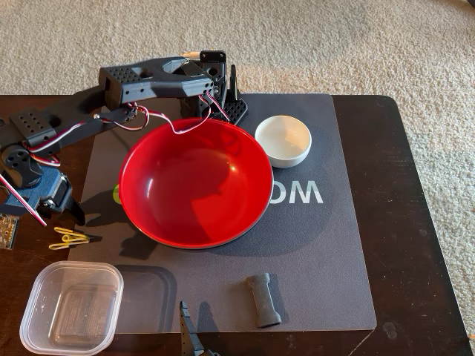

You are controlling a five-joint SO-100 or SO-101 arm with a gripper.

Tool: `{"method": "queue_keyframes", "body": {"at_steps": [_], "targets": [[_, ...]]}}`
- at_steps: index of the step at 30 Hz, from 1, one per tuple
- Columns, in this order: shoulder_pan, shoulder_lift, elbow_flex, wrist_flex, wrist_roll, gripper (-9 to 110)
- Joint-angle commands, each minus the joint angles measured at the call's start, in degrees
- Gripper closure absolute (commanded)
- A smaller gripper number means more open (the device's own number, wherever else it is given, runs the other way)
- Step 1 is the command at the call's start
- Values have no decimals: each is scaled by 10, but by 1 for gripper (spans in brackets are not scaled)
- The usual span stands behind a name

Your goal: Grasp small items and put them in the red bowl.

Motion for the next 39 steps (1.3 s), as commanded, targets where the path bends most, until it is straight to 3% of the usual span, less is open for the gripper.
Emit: {"method": "queue_keyframes", "body": {"at_steps": [1,5,10,16,21,25,39], "targets": [[-30,-4,-54,0,-21,74],[-33,53,-18,3,-123,71],[5,235,190,3,-292,71],[91,436,413,-3,-410,72],[94,404,404,-36,-603,74],[48,362,355,-86,-686,74],[-78,218,254,-107,-793,76]]}}
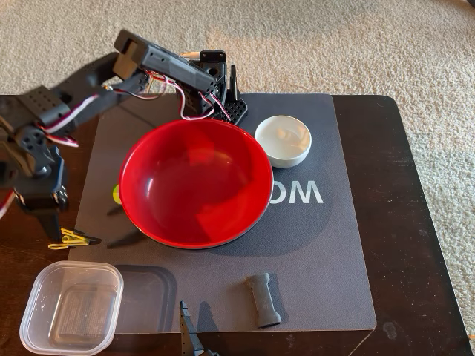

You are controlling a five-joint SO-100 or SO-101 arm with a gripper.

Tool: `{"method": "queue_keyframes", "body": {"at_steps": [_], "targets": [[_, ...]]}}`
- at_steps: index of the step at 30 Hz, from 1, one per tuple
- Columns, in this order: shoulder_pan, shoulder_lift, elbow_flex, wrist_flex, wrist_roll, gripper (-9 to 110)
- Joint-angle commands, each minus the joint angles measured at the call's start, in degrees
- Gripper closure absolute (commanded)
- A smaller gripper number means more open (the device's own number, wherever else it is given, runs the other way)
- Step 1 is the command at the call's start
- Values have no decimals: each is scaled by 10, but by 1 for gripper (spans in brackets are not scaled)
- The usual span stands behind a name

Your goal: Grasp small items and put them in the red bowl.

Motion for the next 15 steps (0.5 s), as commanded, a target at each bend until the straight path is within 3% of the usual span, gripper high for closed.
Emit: {"method": "queue_keyframes", "body": {"at_steps": [1,5,15], "targets": [[-10,-41,-79,-3,-9,76],[-7,-76,-120,10,-5,84],[24,-101,-158,22,8,91]]}}
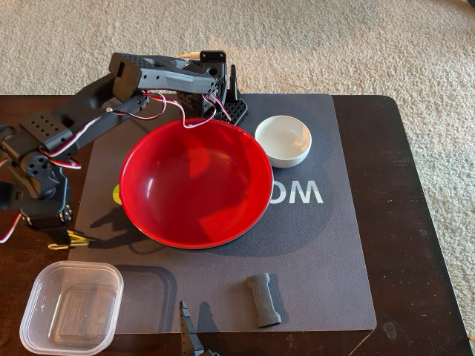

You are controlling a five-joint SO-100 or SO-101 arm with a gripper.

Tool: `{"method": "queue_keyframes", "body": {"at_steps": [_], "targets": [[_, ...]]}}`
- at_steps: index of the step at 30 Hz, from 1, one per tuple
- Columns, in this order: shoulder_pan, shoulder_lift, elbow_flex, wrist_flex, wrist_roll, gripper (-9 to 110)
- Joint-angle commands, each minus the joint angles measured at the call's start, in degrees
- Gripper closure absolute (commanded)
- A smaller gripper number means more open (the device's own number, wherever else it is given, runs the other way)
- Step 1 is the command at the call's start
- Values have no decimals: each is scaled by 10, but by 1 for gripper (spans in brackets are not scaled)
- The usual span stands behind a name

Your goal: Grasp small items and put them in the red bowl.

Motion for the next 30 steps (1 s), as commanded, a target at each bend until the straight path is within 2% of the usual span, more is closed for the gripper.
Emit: {"method": "queue_keyframes", "body": {"at_steps": [1,8,20,24,27,30], "targets": [[4,1,-35,2,3,91],[-4,-18,-68,4,18,79],[-15,-58,-68,40,51,79],[-17,-61,-68,40,45,89],[-19,-55,-70,40,31,101],[-20,-41,-75,42,13,101]]}}
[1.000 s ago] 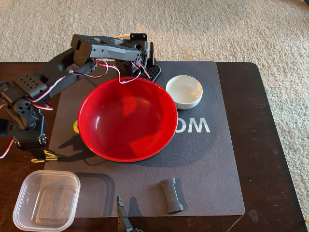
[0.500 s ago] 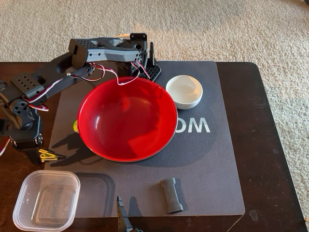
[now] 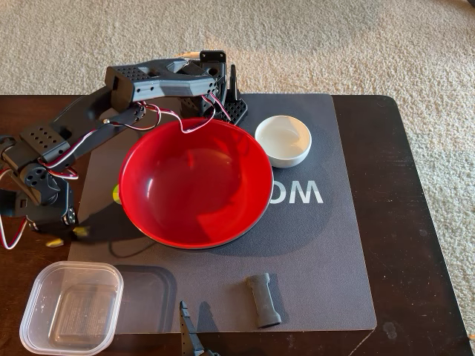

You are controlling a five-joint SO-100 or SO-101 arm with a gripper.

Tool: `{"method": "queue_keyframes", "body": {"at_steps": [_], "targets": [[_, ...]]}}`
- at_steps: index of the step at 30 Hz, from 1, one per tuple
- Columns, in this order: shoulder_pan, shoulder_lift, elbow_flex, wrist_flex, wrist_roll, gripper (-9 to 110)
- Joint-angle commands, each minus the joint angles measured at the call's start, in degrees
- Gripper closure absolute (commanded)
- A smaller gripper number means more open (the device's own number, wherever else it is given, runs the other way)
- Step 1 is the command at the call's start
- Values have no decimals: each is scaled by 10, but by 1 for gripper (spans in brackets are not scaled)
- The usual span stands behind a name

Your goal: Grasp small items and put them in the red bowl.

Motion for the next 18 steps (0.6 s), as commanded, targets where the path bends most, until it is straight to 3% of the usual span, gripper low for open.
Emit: {"method": "queue_keyframes", "body": {"at_steps": [1,11,14,18], "targets": [[-19,35,-25,8,-18,101],[-25,131,-14,44,-40,101],[-76,235,65,44,-21,101],[-120,221,-13,40,-14,97]]}}
